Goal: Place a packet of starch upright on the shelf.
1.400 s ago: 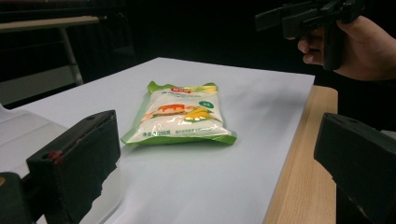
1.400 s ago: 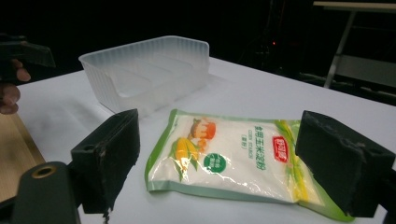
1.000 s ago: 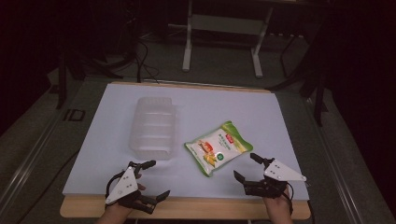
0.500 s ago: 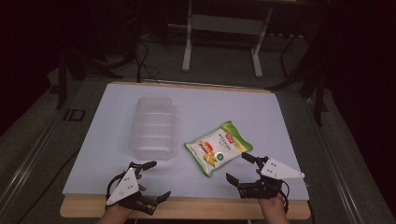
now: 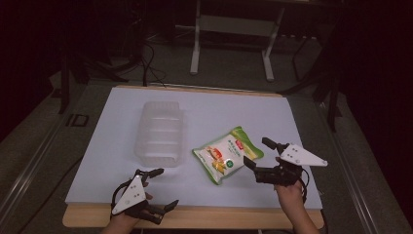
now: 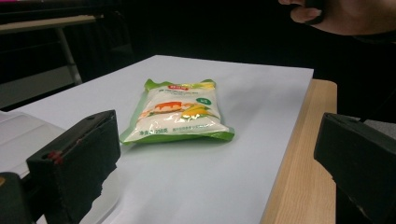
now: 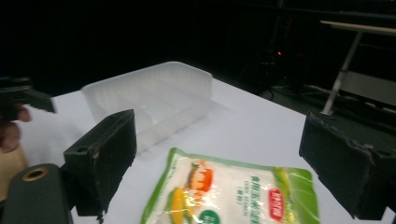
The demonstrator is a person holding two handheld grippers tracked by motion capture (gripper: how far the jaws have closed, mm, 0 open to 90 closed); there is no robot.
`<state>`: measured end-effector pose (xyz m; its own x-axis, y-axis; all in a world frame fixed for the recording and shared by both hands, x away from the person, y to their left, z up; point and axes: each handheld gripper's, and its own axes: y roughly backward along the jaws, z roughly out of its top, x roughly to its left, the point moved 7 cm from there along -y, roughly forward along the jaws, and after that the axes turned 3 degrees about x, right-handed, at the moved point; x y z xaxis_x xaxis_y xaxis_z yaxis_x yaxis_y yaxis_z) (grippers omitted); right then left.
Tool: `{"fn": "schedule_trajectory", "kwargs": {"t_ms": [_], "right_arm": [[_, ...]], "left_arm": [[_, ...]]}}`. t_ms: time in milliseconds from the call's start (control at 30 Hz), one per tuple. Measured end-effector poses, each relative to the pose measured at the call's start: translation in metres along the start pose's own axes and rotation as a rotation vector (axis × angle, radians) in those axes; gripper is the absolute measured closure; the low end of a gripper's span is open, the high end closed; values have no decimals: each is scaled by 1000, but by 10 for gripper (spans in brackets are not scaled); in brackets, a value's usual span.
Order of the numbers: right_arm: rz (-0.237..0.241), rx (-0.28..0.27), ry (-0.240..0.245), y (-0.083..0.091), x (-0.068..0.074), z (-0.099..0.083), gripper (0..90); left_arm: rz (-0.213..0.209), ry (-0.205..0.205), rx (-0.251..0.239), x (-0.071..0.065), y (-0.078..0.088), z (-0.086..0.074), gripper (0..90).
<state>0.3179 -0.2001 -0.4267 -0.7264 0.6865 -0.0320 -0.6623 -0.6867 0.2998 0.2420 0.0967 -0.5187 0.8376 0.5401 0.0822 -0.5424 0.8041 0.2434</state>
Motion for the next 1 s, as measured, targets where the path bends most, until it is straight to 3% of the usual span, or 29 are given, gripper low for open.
{"fn": "schedule_trajectory", "kwargs": {"t_ms": [67, 333, 400, 500, 533, 633, 1000], "right_arm": [[-15, 20, -10, -4, -8, 1, 110], [-53, 12, -69, -16, -33, 3, 110], [-29, 8, -77, -17, -35, 4, 110], [-41, 14, -79, -21, -42, 3, 110], [-68, 30, -74, -23, -46, 2, 110], [-84, 65, -82, -29, -56, -4, 111], [-91, 191, -150, -52, -75, -45, 110]], "left_arm": [[1, 0, 1, 0, 0, 0, 7], [-4, -2, 7, 0, -1, -1, 7], [-5, -2, 6, 0, -1, -1, 7], [-9, -2, 12, 0, -1, -1, 7], [-9, -1, 12, 0, -1, -2, 7], [-11, -2, 13, -1, -1, -2, 7], [-14, -2, 14, -1, -2, -2, 7]]}}
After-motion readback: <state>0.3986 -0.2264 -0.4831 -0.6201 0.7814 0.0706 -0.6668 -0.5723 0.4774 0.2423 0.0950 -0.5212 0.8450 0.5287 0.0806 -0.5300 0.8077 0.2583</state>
